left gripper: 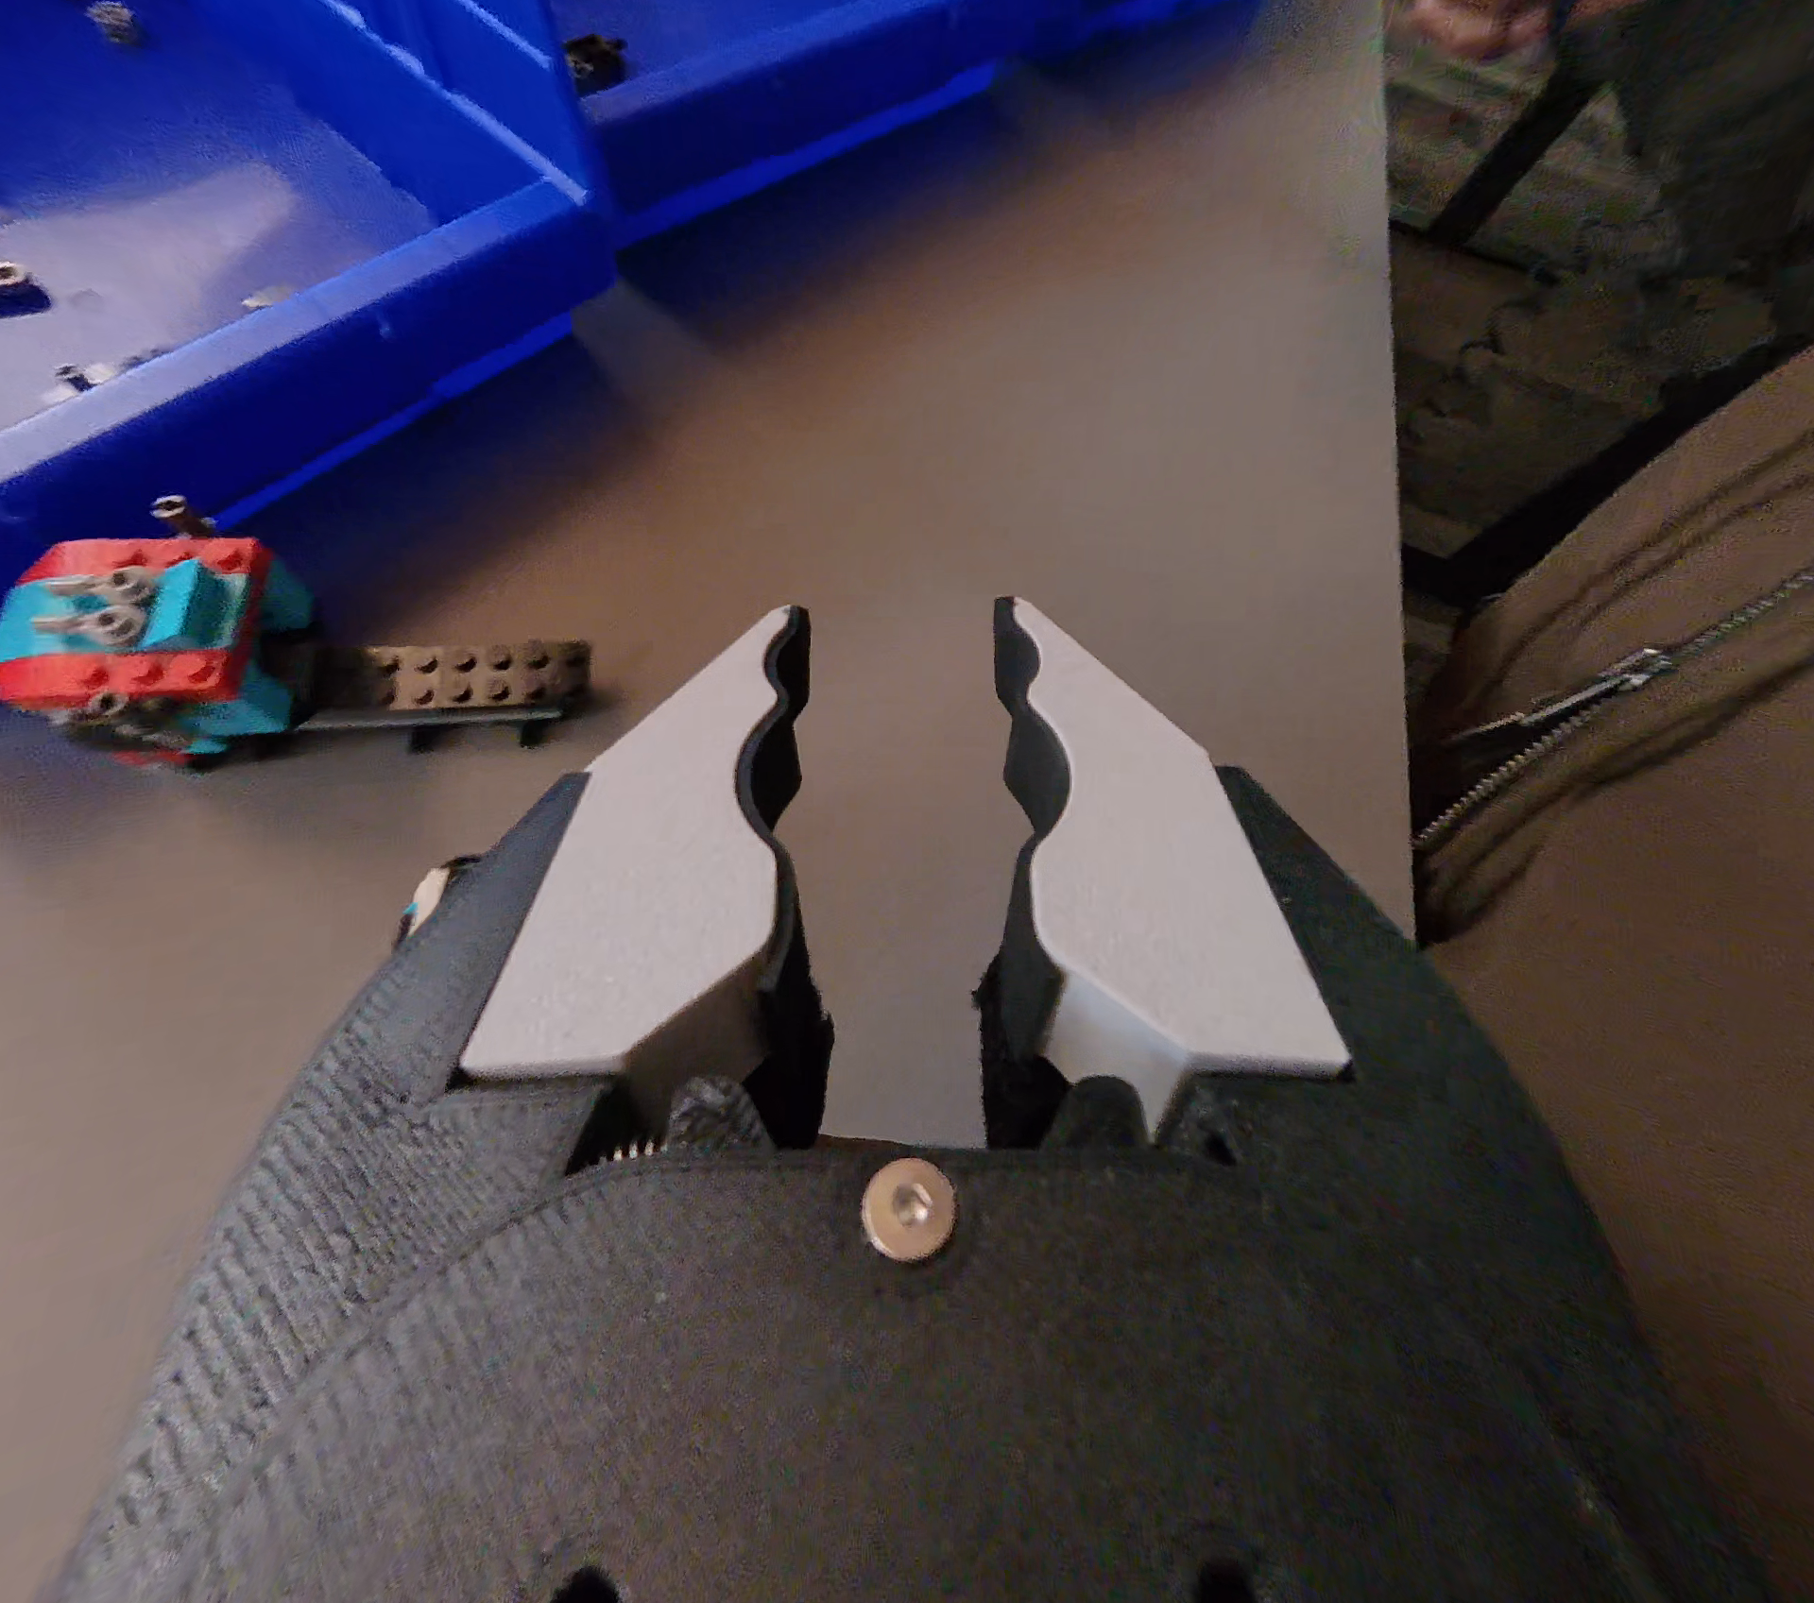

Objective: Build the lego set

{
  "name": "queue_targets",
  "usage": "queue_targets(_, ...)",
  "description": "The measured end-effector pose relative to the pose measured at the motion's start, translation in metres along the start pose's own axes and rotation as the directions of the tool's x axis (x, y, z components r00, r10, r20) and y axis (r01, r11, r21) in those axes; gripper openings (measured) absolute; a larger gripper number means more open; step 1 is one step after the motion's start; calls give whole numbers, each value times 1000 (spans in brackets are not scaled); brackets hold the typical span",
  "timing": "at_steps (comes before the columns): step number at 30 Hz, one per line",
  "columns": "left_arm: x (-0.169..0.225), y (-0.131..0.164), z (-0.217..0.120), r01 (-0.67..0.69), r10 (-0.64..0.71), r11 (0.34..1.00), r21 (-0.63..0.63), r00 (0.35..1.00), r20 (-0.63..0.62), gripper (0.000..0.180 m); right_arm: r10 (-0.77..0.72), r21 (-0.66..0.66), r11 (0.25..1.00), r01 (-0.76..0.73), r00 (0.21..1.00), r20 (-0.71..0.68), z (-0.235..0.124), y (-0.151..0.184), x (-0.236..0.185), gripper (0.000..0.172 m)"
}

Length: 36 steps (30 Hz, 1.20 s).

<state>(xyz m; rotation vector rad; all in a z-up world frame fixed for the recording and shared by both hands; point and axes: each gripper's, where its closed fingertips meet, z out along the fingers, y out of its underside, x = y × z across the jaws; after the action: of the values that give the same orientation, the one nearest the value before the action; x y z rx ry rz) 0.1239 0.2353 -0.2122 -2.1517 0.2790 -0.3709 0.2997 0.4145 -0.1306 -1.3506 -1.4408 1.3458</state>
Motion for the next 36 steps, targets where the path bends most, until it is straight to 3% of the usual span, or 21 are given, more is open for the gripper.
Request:
queue_targets(3,6,-3,9,75,-74,997,19,996,-43,39,-108,-193,977,95,992,-60,-34,-21,46,30)
queue_targets(6,17,-3,12,120,-116,992,46,990,-81,39,-220,-384,906,177,973,-71,-47,-22,90,30)
queue_targets(10,41,1,14,122,-113,990,65,985,-131,39,-299,-572,780,255,954,18,-48,1,118,26)
queue_targets(13,55,5,20,134,-122,987,87,984,-132,39,-348,-638,683,356,926,145,-46,13,118,23)
queue_targets(17,67,8,30,164,-151,980,109,982,-117,38,-347,-642,556,528,849,399,-41,37,116,18)
queue_targets(22,66,9,37,191,-185,978,83,980,-77,38,-264,-577,496,649,746,612,-19,74,123,19)
queue_targets(26,58,13,44,219,-217,975,31,975,-46,38,-255,-552,434,712,685,682,-17,97,136,23)
queue_targets(36,46,18,63,256,-263,962,-96,962,-70,37,-246,-438,405,803,557,793,-6,121,127,22)
